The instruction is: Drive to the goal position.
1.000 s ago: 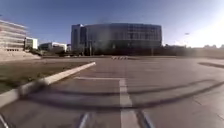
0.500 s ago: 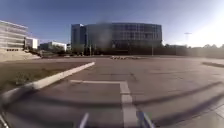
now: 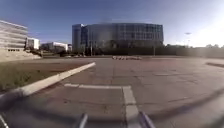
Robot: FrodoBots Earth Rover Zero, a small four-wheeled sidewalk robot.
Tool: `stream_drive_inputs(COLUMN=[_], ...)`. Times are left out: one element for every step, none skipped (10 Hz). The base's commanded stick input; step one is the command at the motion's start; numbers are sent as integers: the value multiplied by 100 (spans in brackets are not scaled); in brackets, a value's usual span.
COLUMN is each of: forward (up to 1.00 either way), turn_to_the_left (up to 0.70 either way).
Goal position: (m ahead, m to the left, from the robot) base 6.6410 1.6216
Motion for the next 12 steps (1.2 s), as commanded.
stream_drive_inputs(forward=[70,70,70,70,70,70,70,70,70,70,70,70], turn_to_the_left=[-4,-7,-9,-11,-13,-13,-13,-13,-13,-13,-13,-13])
